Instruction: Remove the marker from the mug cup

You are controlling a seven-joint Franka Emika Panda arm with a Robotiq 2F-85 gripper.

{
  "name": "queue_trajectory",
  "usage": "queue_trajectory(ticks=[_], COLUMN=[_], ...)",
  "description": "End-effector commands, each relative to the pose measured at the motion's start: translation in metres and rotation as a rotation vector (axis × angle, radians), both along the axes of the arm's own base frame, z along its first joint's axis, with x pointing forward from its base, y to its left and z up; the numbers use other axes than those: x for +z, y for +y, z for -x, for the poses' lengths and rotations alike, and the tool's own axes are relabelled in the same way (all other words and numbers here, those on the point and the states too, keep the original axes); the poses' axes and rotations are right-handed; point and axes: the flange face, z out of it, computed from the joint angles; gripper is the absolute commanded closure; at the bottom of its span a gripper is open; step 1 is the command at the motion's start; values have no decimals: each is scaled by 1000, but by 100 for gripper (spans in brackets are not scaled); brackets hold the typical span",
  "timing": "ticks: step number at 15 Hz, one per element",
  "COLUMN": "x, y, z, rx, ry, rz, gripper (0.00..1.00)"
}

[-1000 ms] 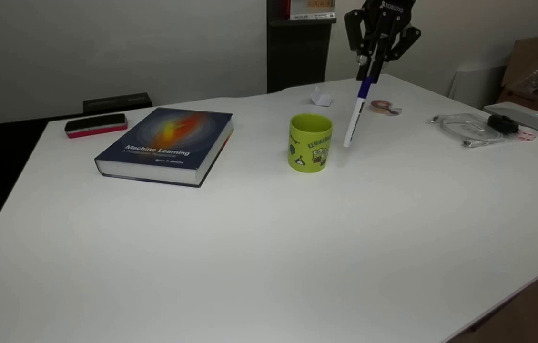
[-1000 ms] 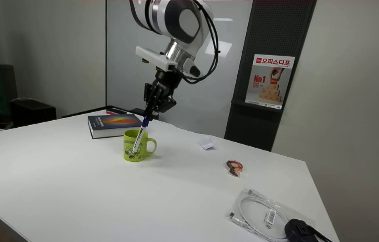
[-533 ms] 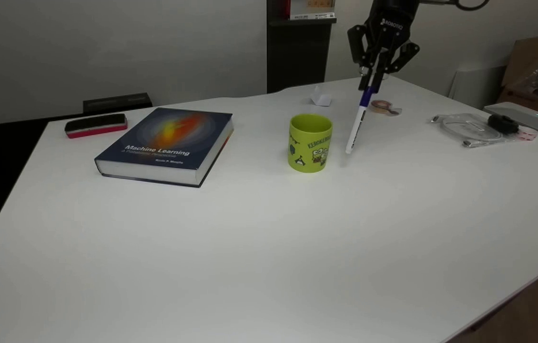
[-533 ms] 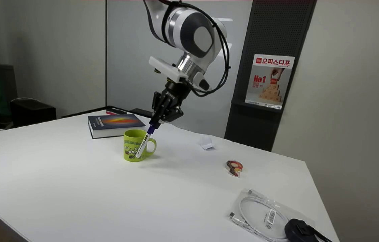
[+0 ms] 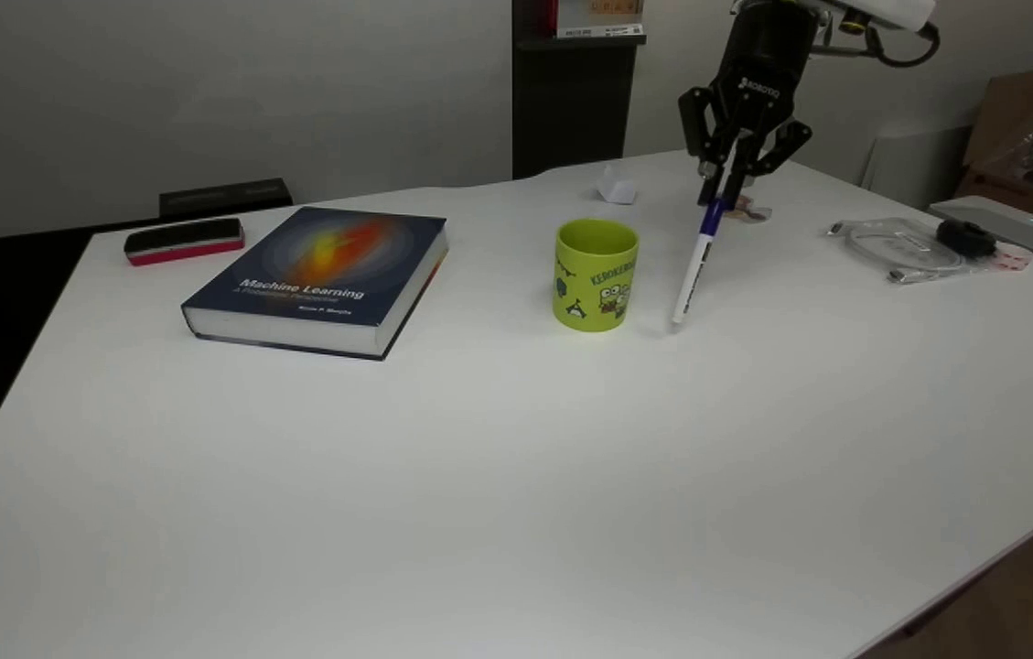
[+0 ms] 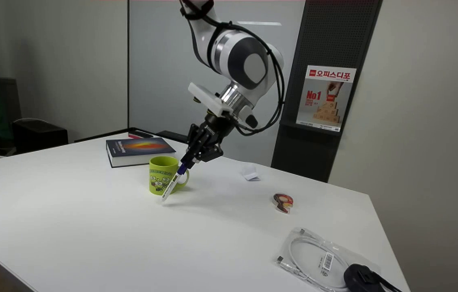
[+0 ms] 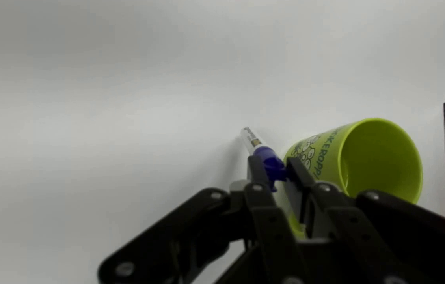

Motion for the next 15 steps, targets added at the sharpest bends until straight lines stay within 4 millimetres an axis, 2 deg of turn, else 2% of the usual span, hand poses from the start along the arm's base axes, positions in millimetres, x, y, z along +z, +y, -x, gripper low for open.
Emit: queue_trajectory(ticks=[1, 6, 14, 15], x=[-16, -34, -39, -40], y=[-1, 0, -5, -5], z=[-10, -16, -28, -30], rx=[-17, -18, -15, -19], ry=[40, 62, 11, 6], rz=[-29, -45, -25, -22], gripper=[95, 95, 95, 74])
